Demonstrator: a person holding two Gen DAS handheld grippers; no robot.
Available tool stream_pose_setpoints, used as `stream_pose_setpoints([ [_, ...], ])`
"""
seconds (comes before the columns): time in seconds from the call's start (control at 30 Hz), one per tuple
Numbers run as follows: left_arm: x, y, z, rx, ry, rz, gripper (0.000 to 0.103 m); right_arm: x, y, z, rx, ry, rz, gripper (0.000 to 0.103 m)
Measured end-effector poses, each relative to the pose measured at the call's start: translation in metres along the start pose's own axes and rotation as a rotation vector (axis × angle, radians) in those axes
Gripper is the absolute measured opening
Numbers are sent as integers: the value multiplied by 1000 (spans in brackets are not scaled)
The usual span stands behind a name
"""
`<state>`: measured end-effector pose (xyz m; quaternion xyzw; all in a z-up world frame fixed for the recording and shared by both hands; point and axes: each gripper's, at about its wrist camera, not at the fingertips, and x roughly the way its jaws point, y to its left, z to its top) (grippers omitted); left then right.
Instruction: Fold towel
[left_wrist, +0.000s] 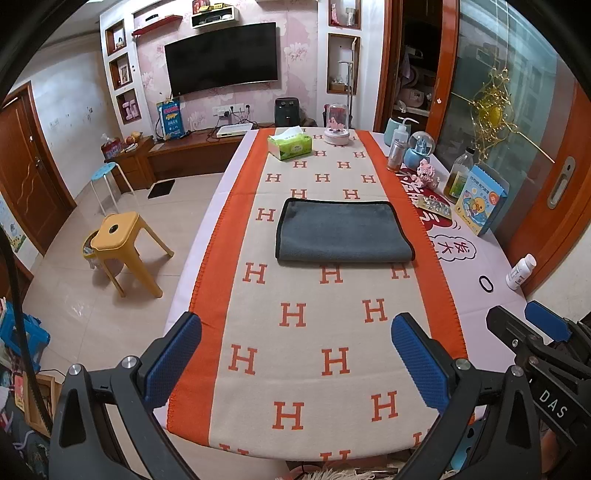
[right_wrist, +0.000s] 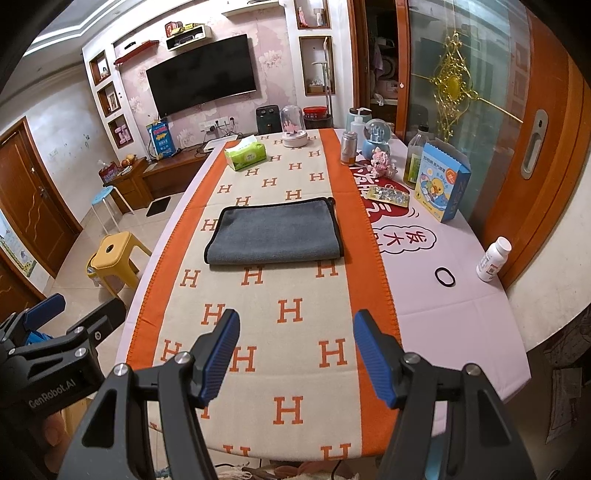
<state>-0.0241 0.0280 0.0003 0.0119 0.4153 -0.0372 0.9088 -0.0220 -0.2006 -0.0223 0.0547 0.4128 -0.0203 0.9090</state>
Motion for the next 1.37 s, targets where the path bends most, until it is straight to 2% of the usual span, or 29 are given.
stream_pose_setpoints([
  [1.37,21,1,-9,-7,39,6,102,11,10,-10,-9,20,0,64],
])
